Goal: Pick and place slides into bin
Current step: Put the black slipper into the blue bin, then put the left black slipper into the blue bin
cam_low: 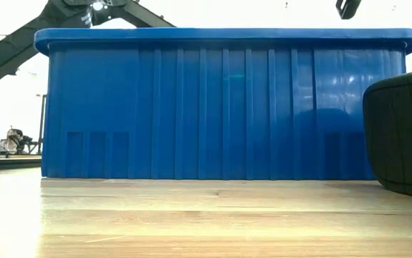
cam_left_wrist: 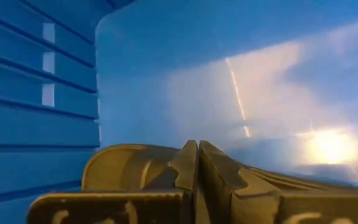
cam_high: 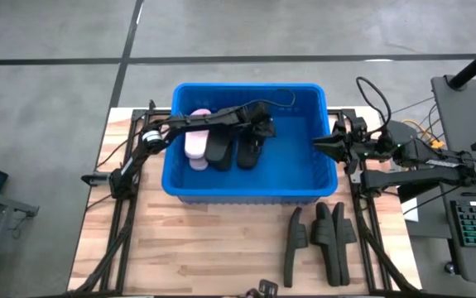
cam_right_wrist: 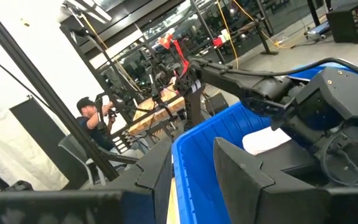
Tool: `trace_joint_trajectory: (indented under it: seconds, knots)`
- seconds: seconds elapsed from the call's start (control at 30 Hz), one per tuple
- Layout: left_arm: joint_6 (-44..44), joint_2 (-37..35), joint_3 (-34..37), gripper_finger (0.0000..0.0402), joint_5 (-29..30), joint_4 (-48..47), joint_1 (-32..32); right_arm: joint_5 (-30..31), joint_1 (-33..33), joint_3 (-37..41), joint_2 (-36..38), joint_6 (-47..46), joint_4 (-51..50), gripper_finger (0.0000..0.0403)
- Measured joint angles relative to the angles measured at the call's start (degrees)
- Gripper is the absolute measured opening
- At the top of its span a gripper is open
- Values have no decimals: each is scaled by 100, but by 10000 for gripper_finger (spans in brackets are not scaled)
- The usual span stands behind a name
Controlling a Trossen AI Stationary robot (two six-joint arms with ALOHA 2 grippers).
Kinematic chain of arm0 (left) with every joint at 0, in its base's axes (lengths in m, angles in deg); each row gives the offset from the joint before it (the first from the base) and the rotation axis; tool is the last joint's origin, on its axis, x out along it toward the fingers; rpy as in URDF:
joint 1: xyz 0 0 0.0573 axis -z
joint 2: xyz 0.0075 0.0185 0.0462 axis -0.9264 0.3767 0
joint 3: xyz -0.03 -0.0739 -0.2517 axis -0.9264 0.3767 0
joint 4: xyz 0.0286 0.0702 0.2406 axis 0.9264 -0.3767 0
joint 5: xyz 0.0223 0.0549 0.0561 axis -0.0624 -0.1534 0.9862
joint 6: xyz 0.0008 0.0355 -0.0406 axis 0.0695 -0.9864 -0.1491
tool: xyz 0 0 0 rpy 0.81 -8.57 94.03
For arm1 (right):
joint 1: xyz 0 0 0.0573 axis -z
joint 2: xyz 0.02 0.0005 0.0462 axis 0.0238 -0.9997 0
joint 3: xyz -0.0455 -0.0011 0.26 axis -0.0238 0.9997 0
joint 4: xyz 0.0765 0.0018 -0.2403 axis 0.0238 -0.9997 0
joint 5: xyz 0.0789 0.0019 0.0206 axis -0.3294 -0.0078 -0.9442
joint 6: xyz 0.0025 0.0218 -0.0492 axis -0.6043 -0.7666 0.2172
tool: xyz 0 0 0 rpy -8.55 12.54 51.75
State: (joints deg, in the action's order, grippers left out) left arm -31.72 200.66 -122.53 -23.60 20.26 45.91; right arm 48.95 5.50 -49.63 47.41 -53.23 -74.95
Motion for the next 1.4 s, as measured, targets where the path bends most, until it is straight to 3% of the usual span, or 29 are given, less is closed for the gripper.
trace_joint_trajectory:
  seconds: [0.53, 0.83, 1.03, 1.23, 1.4]
  knots:
    - [31, -7, -202, 0, 1522, -774, 163, 138, 0, 0, 0, 4, 0, 111]
    - [275, -15, -621, 0, 1540, -804, 396, 138, 0, 0, 0, 15, -13, 111]
    - [1058, -52, -1093, 7, 827, -770, 426, 138, 0, 0, 0, 25, -22, 111]
    - [2248, -162, -1598, 79, 149, -823, 465, 136, 0, 0, 0, 66, -68, 111]
    - [3051, -568, -1836, 134, -1540, -685, 515, 94, 0, 0, 7, 153, -68, 111]
